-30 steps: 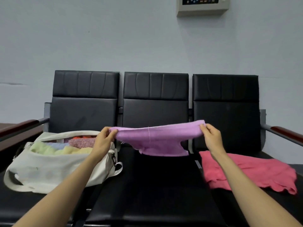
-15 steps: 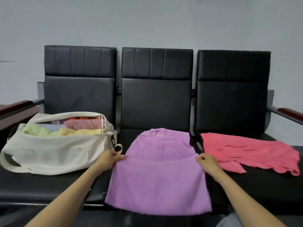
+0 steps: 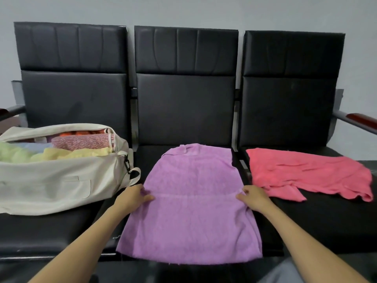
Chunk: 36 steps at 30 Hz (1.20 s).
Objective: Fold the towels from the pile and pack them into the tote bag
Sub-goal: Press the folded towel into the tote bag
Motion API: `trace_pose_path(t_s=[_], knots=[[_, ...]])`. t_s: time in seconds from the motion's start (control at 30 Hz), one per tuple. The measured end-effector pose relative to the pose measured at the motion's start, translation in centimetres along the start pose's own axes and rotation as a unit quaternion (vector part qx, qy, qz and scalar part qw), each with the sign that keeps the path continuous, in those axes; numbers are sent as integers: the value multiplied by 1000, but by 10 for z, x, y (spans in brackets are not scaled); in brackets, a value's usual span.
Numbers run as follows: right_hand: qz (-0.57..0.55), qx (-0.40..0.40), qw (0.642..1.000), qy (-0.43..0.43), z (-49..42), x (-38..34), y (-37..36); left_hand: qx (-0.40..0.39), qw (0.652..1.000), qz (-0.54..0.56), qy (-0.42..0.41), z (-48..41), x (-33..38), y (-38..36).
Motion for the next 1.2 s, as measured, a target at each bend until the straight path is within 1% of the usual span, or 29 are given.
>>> trace_pose_path(t_s=[0.1, 0.17, 0.27, 0.37, 0.43, 0.53, 0.63, 0.7, 0.77, 0.8, 0.87, 0.9, 0.97, 1.0, 1.07, 1.2], knots=[[-42, -14, 999, -29, -3, 7, 6, 5, 1000, 17, 12, -9, 0, 3], [-47, -31, 997, -55, -3, 11, 7, 14, 999, 31, 29, -12, -1, 5], [4, -42, 997, -72, -1, 10, 5, 8, 999, -8, 46, -12, 1, 3], [16, -45, 995, -87, -2, 7, 6, -4, 995, 28, 99, -13, 1, 2], [37, -58, 992, -107, -1, 6, 7, -28, 990, 50, 132, -12, 2, 3], [44, -74, 989, -120, 1, 4, 7, -58, 987, 47, 145, -13, 1, 3], [-1, -89, 989, -120, 2, 6, 6, -73, 988, 41, 128, -12, 4, 3], [-44, -95, 988, -112, 3, 8, 7, -65, 990, 61, 107, -11, 7, 3], [-144, -86, 980, -107, 2, 9, 10, -41, 992, 95, 76, -9, 11, 6], [-215, -84, 967, -110, 3, 9, 12, -32, 991, 114, 64, -8, 13, 9], [-345, -87, 928, -109, 4, 10, 16, -26, 978, 199, 48, -4, 18, 13], [-387, -85, 912, -103, 6, 10, 18, -25, 963, 264, 40, -1, 19, 16], [-437, -73, 894, -71, 11, 7, 24, -19, 925, 380, 19, 8, 25, 26], [-458, -74, 884, -53, 14, 5, 28, -15, 912, 409, 6, 12, 26, 30], [-468, -77, 880, -20, 20, -2, 37, 4, 901, 433, -14, 21, 34, 43], [-405, -55, 912, 18, 33, -27, 76, 33, 880, 473, -35, 31, 57, 87]])
Point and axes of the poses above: each hand's wrist, its own z-axis away from the middle knuckle, its own y-axis out of the back of the hand, x = y × z, the point moved 2 cm from there along -z, towards the middle knuckle, and after that the axes turned 7 degrees about z, right-handed, at the moved point
